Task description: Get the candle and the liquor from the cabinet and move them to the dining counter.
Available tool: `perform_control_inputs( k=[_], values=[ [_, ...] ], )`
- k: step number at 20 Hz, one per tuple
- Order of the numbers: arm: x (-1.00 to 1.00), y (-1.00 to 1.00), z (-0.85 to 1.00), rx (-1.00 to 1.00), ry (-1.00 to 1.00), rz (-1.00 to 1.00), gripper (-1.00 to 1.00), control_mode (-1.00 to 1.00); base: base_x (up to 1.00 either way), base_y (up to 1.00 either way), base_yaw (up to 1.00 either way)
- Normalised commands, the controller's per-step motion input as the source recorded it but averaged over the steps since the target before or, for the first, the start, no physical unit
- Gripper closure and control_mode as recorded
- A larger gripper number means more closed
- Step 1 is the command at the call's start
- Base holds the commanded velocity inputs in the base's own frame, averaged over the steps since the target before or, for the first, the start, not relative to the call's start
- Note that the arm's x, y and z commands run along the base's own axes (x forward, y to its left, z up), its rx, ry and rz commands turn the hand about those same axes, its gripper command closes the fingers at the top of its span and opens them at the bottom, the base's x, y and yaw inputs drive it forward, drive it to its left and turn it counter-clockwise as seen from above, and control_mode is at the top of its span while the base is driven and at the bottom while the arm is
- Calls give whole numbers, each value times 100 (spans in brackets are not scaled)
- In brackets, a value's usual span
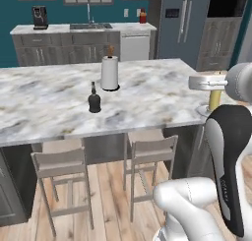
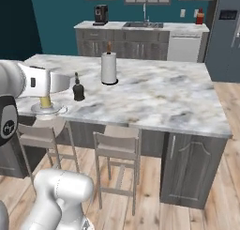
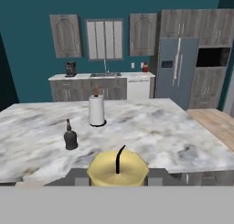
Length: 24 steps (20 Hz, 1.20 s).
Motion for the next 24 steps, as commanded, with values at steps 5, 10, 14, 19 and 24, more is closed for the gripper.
perform_control_inputs(
  k=[5,10,14,19,24],
  values=[
    [0,0,0,0,0,0,100,100,62,-11,4],
    [0,0,0,0,0,0,100,100,42,-11,0],
    [0,0,0,0,0,0,100,100,35,-18,-5],
    [0,0,0,0,0,0,100,100,46,-10,-7],
    [0,0,0,0,0,0,100,100,57,-1,-15]
  ],
)
